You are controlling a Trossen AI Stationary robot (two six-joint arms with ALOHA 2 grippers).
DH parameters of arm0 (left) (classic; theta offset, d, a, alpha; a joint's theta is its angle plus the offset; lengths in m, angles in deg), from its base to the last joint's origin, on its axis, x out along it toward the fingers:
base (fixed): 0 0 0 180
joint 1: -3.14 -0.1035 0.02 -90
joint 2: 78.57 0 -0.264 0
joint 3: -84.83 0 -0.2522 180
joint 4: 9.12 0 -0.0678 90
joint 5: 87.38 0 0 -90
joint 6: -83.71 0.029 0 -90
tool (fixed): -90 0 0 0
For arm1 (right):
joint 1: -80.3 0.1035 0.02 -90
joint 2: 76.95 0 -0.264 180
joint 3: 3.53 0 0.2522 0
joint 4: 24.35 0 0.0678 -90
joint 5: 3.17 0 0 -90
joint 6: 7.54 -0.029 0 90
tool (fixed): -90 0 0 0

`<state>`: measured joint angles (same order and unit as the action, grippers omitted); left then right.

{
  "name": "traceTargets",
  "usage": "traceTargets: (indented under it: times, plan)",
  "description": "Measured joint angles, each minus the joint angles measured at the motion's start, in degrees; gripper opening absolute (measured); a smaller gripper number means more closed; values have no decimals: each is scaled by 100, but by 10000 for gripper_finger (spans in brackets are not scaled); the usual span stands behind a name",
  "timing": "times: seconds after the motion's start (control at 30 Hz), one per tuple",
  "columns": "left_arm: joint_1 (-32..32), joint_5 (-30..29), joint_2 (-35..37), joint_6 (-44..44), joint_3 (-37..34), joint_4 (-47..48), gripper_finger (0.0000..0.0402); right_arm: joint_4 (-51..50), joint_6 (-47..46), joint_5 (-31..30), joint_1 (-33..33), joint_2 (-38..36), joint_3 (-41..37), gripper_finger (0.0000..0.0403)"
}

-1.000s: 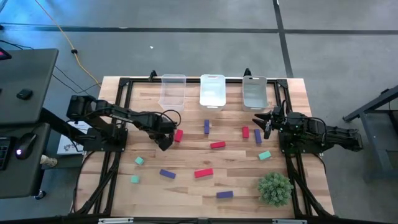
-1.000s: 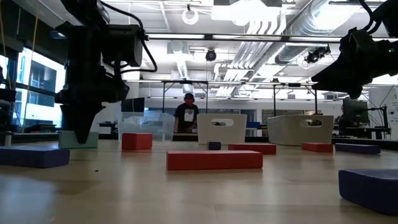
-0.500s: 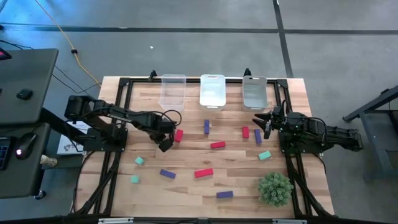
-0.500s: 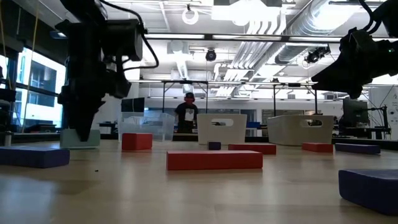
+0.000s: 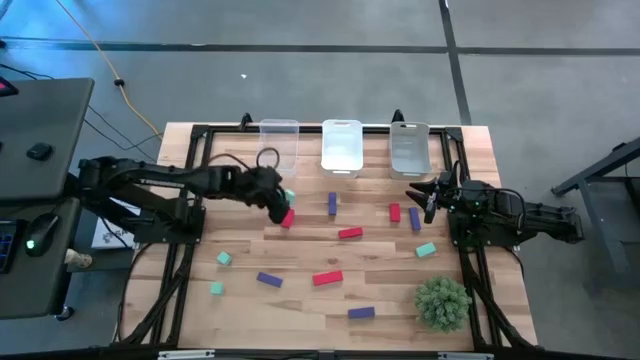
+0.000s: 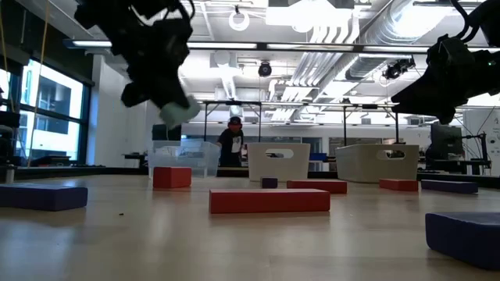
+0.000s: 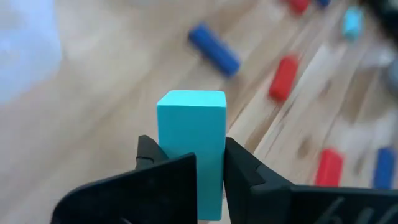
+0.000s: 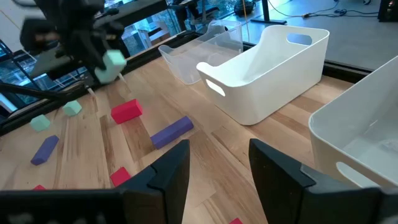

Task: Sort & place blocks by color
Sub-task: Put the blue block into the transparent bin

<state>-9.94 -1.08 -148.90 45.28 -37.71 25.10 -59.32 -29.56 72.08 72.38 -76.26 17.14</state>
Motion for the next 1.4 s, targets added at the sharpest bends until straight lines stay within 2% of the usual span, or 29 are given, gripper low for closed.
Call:
traceTargets:
  times: [0.23,0.53,0.73,0.9,1.2,1.4]
  plan:
    - [-654,34,322,596,0,-1090,1,0,0,0,0,0,0,156]
    - [-1530,45,378,1243,2,-1538,1,0,1,-1,-1,0,-1,156]
    - [-1990,-171,376,1672,8,-1514,1,0,0,0,0,0,0,156]
    - [-2488,-191,200,2118,418,-1165,1,0,2,0,0,0,0,156]
    - [-3355,-188,-670,2978,1336,-328,1,0,0,-1,-1,0,0,156]
    - [-3598,126,-1270,3071,1502,-25,1,0,1,0,-1,0,0,156]
